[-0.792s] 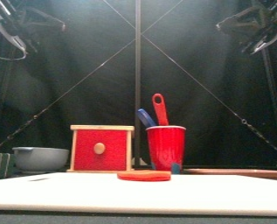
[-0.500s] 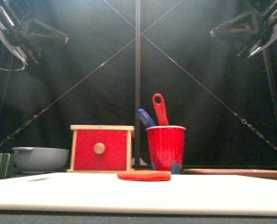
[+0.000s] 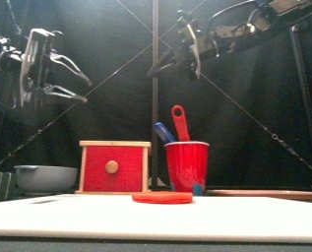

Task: Get the cutter from the drawer then cut the dough then place the extra dough in the bowl
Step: Open the drawer

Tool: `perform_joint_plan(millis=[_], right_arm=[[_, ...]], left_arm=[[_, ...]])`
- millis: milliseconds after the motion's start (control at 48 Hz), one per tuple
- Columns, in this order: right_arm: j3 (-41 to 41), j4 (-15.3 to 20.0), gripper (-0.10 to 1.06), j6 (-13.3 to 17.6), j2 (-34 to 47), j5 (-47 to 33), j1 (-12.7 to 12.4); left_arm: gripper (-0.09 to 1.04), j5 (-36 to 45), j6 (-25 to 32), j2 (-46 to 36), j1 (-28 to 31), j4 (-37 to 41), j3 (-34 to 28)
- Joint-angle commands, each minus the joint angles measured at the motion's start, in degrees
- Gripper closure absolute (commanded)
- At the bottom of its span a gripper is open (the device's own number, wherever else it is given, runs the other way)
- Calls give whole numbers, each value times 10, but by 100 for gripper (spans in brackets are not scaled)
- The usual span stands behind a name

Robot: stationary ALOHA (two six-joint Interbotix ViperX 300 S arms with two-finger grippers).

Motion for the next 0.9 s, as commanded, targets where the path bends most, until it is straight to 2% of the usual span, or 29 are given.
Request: perform_joint_plan(millis=[21, 167, 292, 542, 896], right_arm=[[-76, 4, 94, -2, 32, 65, -15], [-165, -3, 94, -13, 109, 174, -20], [-210, -35, 94, -14, 158, 235, -26], [-218, -45, 94, -14, 185, 272, -29], [-220, -45, 94, -14, 193, 282, -29]], left_arm=[[17, -11, -1, 52, 9, -55, -34], [17, -11, -1, 131, 34, -112, -70], [17, 0, -2, 181, 40, -140, -101], [17, 27, -3, 243, 47, -172, -139], [21, 29, -3, 265, 55, -185, -154]])
